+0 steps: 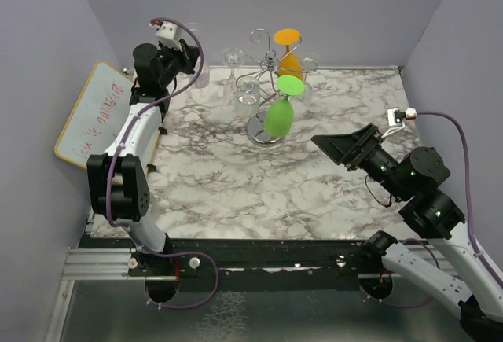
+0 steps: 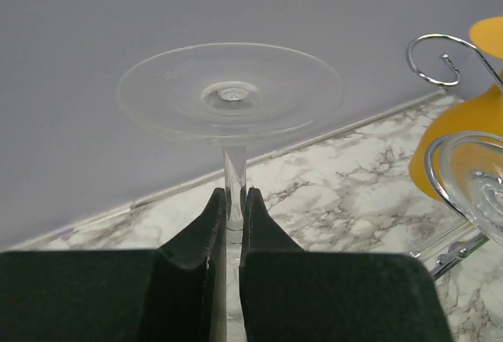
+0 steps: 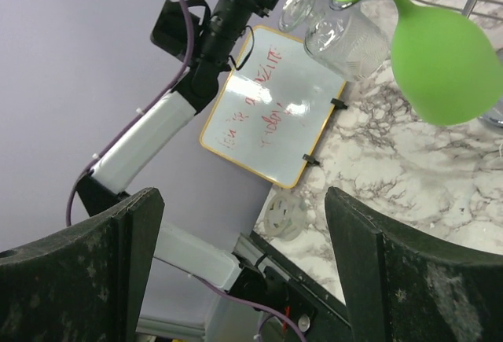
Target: Place the wine glass upside down on the wine glass rack
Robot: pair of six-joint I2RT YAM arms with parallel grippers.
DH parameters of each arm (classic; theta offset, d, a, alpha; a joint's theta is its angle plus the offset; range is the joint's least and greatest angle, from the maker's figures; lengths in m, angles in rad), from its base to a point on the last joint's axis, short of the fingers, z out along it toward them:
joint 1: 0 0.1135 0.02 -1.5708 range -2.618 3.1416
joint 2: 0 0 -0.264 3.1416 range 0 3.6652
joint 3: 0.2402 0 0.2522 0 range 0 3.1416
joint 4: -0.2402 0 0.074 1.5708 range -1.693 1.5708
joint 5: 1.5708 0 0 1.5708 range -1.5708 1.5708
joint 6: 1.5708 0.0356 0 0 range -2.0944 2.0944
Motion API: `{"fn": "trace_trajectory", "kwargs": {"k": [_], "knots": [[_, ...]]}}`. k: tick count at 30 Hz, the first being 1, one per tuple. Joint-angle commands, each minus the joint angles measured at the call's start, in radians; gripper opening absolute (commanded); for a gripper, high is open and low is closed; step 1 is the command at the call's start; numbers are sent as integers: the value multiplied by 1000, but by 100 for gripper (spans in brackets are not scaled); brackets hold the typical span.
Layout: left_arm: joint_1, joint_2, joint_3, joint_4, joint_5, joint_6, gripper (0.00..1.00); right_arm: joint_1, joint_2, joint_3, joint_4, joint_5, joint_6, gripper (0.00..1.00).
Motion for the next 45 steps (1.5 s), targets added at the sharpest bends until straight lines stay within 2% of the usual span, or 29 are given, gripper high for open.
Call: {"fn": "trace_trajectory", "kwargs": {"k": [1, 5, 15, 17, 25, 36, 45], "knots": [[25, 124, 148, 196, 404, 20, 0, 6, 17, 52, -21, 52, -57, 88], [27, 230, 239, 294, 527, -9, 0, 6, 25, 64, -28, 55, -56, 88], [16, 517, 526, 415, 786, -181, 0, 6, 57, 97, -50, 66, -43, 87], [8, 541, 524, 495, 799, -211, 0, 6, 73, 106, -53, 66, -44, 87], [-31, 624, 578, 595, 854, -292, 0, 6, 134, 116, -26, 33, -27, 87], [-81, 704, 649, 819, 820, -472, 0, 6, 134, 73, -1, 12, 11, 86], [-82, 717, 646, 880, 854, -518, 0, 6, 114, 72, -24, 22, 12, 86]]}}
